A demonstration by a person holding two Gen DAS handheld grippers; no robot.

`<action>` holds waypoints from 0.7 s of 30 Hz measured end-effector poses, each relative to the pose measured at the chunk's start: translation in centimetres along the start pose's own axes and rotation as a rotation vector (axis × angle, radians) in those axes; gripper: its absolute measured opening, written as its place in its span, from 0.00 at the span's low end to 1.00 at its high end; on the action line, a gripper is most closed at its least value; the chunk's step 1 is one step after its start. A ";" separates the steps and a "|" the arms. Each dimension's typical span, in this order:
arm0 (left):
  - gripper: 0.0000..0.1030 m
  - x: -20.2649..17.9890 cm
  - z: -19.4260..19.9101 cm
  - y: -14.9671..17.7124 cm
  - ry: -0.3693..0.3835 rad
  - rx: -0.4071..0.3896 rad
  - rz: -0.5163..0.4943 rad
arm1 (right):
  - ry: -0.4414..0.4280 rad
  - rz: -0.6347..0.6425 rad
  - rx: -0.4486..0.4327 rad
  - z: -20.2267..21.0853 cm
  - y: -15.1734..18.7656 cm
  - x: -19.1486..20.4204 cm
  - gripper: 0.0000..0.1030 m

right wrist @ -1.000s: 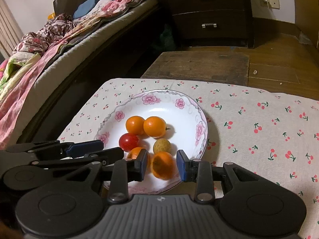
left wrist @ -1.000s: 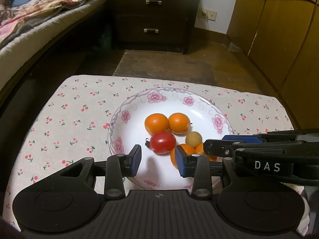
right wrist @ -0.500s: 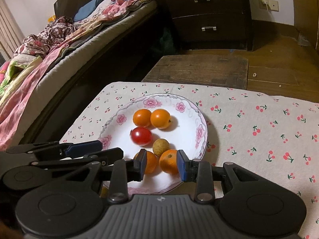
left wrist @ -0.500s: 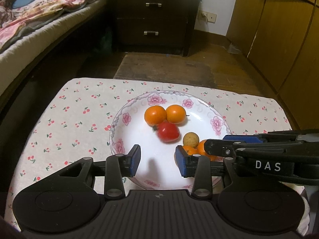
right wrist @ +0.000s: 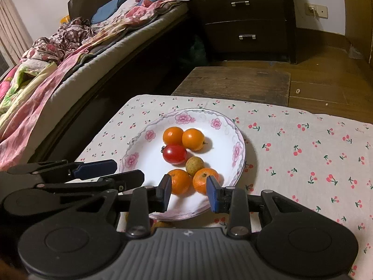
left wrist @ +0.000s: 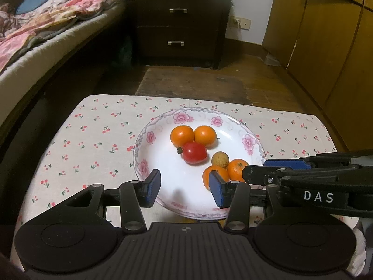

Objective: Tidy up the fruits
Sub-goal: 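Withdraw both tools from the bowl toward the remaining tomatoes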

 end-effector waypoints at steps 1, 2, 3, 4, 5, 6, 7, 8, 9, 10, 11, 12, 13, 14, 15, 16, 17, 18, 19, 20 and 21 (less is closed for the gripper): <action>0.53 0.0 0.1 0.1 0.000 0.000 -0.002 | 0.001 0.001 0.001 0.1 0.1 0.1 0.39; 0.53 -0.1 0.2 0.3 0.000 0.000 -0.005 | 0.001 0.003 0.003 0.2 0.3 0.1 0.39; 0.54 -0.1 0.4 0.4 0.000 0.001 -0.007 | 0.000 0.004 0.005 0.3 0.5 0.2 0.39; 0.54 -0.1 0.6 0.6 0.000 0.001 -0.010 | -0.001 0.006 0.009 0.4 0.7 0.2 0.39; 0.56 -0.1 0.8 0.8 0.000 0.002 -0.011 | -0.003 0.009 0.012 0.6 0.9 0.3 0.39; 0.57 -0.1 1.0 1.0 0.000 0.003 -0.012 | -0.003 0.011 0.015 0.7 1.1 0.3 0.39; 0.58 -0.1 1.2 1.3 0.001 0.004 -0.012 | -0.004 0.013 0.020 0.9 1.4 0.4 0.39; 0.59 -0.1 1.4 1.5 0.002 0.005 -0.013 | -0.006 0.016 0.023 1.0 1.6 0.5 0.39; 0.60 -0.2 1.6 1.7 0.003 0.006 -0.016 | -0.007 0.020 0.026 1.2 1.9 0.5 0.40; 0.60 -0.2 1.8 1.9 0.003 0.007 -0.020 | -0.008 0.024 0.029 1.3 2.2 0.6 0.40; 0.61 -0.2 2.0 2.0 0.002 0.007 -0.022 | -0.009 0.028 0.035 1.5 2.5 0.7 0.40; 0.61 -0.2 2.2 2.3 0.002 0.008 -0.024 | -0.011 0.030 0.041 1.6 2.9 0.7 0.40; 0.61 -0.3 2.3 2.5 0.003 0.011 -0.026 | -0.013 0.030 0.047 1.8 3.3 0.8 0.40; 0.61 -0.3 2.4 2.7 0.004 0.015 -0.028 | -0.014 0.031 0.050 2.0 3.6 0.8 0.40; 0.61 -0.4 2.5 2.9 0.003 0.017 -0.028 | -0.016 0.034 0.054 2.1 3.9 0.9 0.40; 0.61 -0.4 2.6 3.1 0.003 0.019 -0.029 | -0.020 0.039 0.060 2.3 4.3 1.1 0.40; 0.61 -0.4 2.7 3.3 0.005 0.022 -0.028 | -0.022 0.042 0.062 2.5 4.5 1.2 0.40; 0.61 -0.4 2.8 3.6 0.008 0.027 -0.027 | -0.023 0.047 0.065 2.6 4.8 1.3 0.40; 0.61 -0.4 2.8 3.8 0.008 0.032 -0.028 | -0.021 0.052 0.069 2.7 5.1 1.5 0.40; 0.61 -0.4 2.9 4.0 0.008 0.035 -0.030 | -0.021 0.058 0.074 2.7 5.4 1.6 0.40; 0.61 -0.4 3.0 4.2 0.009 0.039 -0.032 | -0.021 0.064 0.080 2.7 5.7 1.8 0.40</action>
Point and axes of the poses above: each gripper's, at about its wrist camera, not at the fingertips, and z roughly against the way its jaws point, x to its left, y to its underside, the point moved 3 cm from there along -z, roughly the way its jaws point, and after that the axes turned 15 degrees about -z, right-handed, at the moved point
